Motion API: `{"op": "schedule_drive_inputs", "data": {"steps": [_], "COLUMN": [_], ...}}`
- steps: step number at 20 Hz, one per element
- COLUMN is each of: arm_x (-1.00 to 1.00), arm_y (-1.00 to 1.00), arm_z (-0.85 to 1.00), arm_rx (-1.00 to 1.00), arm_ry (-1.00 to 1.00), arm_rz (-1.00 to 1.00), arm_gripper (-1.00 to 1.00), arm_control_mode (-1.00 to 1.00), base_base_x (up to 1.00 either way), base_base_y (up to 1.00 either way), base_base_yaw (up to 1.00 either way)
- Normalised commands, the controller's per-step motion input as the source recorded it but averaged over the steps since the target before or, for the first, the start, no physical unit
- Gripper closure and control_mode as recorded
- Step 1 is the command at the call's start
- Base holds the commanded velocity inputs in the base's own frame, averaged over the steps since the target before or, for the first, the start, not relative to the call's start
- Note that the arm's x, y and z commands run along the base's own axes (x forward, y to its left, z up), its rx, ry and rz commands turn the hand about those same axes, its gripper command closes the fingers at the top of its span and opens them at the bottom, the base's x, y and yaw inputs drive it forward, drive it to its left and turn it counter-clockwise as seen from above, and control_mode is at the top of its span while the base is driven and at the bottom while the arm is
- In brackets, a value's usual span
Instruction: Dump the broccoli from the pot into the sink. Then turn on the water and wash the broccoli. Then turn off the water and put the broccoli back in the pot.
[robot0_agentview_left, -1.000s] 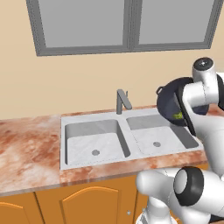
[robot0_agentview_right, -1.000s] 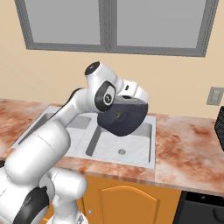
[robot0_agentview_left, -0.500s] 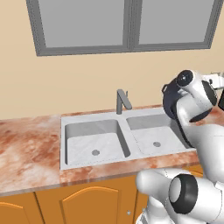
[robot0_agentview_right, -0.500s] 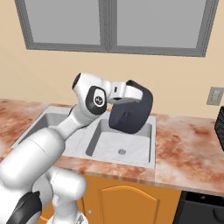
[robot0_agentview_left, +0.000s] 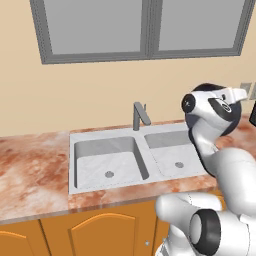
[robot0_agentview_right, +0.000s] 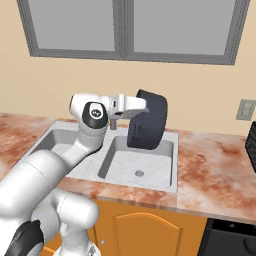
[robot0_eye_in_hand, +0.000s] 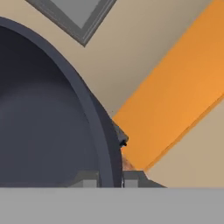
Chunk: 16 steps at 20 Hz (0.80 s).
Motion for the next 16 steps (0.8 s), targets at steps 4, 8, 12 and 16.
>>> {"op": "schedule_drive_inputs", "data": {"steps": [4,8,12,16], "arm_x": [0.03,0.03,0.07,0.13], "arm_y": [0.44,0.04,0.0,0.0], "arm_z": [0.24,0.13,0.04,0.06], "arm_rx": [-0.18,-0.22,-0.2,-0.2], "arm_ry": [0.01,0.0,0.0,0.0], "arm_rz": [0.0,0.0,0.0,0.0], "arm_gripper": [1.0,1.0,1.0,1.0], "arm_control_mode": [-1.0,-1.0,-1.0,-1.0], "base_base_x": [0.0,0.0,0.0,0.0], "base_base_y": [0.0,0.0,0.0,0.0], "base_base_yaw": [0.0,0.0,0.0,0.0]}}
